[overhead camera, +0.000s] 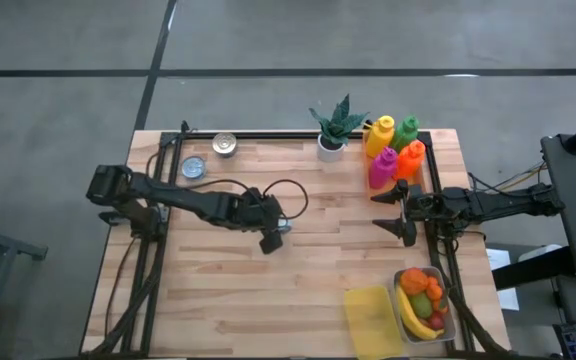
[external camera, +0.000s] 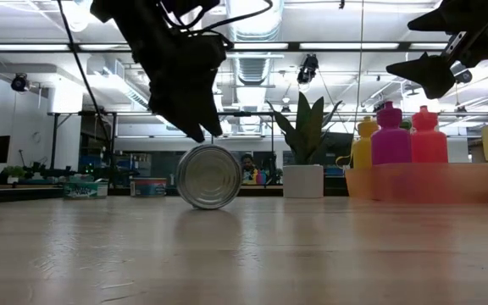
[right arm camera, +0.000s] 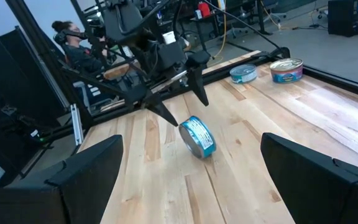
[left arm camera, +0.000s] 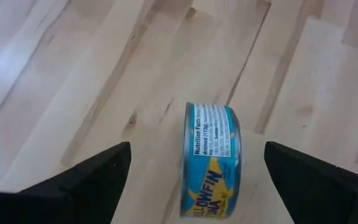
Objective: Pick & Place Food Item
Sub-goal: Put the blue tuna can into the yellow bin
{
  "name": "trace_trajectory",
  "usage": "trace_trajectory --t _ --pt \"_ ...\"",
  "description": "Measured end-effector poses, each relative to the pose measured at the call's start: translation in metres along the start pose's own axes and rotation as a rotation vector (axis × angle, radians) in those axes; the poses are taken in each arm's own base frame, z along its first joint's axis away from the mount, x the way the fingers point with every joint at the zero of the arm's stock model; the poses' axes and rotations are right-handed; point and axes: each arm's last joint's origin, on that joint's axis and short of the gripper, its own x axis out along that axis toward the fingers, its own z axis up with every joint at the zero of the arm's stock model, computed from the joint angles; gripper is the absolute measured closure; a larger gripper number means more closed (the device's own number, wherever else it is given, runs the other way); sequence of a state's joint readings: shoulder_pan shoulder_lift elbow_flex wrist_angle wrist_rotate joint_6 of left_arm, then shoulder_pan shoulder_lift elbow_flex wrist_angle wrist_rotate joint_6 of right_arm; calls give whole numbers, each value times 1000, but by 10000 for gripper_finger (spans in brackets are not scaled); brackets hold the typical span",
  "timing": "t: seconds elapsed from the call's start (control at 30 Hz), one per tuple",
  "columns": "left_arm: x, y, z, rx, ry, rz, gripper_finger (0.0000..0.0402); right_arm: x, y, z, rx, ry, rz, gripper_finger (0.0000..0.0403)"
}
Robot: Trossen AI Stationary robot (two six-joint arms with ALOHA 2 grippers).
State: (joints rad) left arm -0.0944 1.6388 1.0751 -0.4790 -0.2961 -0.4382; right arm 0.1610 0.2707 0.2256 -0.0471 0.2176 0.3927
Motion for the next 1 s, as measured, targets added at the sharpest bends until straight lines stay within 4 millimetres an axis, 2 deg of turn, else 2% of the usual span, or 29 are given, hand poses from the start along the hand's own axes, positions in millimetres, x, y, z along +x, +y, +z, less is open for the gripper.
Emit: trace_trajectory --t 0.43,0.57,0.73,1.0 --pt "25 -2 -15 28 16 -1 25 0 0 0 -1 2 -1 24" --pt "29 2 -21 26 24 5 41 0 0 0 0 2 -1 24" --pt "34 5 -31 24 33 9 106 0 0 0 -1 2 -1 24" --pt "34 3 -27 -15 0 -11 261 0 0 0 0 1 -1 24"
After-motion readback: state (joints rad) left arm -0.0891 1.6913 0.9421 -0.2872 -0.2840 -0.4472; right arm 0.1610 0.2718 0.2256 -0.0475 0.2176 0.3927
